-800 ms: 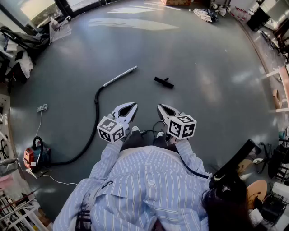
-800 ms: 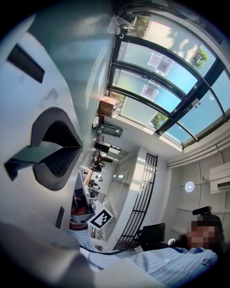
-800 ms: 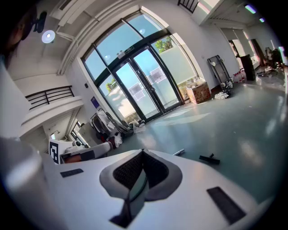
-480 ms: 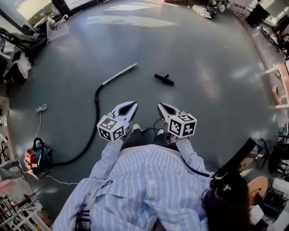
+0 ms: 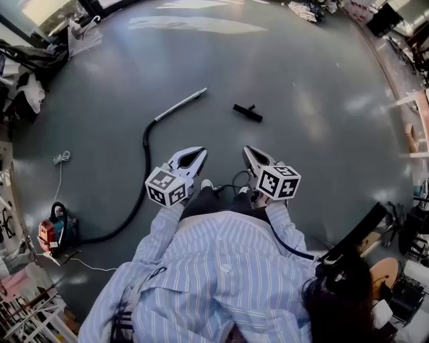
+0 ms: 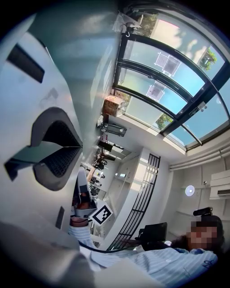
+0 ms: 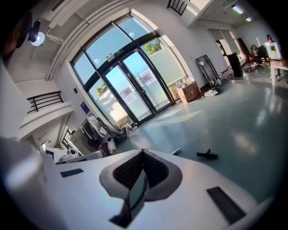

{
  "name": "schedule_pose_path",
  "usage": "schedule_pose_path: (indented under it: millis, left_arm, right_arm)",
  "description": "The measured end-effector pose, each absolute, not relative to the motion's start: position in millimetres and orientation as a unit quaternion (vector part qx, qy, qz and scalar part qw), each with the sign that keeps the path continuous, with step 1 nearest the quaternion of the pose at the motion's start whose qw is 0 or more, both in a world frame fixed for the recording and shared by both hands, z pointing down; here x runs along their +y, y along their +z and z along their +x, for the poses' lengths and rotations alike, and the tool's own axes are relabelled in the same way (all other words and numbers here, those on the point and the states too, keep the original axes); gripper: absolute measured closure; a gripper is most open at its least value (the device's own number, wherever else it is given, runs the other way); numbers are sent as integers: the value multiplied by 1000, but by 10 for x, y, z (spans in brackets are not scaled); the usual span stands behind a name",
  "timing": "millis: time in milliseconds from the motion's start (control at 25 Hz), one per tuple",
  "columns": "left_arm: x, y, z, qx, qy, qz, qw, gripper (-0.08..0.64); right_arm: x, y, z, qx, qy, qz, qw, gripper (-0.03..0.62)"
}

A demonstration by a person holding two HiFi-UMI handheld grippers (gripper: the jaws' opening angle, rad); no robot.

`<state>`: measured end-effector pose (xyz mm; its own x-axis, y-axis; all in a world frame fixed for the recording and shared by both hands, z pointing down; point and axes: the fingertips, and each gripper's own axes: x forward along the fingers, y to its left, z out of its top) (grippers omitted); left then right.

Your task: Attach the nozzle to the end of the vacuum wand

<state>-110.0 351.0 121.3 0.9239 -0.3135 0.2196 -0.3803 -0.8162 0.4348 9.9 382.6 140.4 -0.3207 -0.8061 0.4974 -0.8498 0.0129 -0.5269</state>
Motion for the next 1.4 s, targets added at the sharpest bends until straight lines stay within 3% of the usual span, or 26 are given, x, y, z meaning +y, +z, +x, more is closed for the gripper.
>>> schedule_pose_path:
  millis: [560,1160,1400]
  left_arm:
    - [3465,1464,-1507,-174,73,947,259,554]
    - [2540,1642,-1125,-234,80,922,298,554]
    - [1909,1520,-455,-237,98,925,280,554]
  right_arm:
    - [3743,1527,-206,-700,395,593,49,588]
    - [2756,1748,401,-707,431,558,51,588]
    - [2110,1748,995,-719,440,536,52,588]
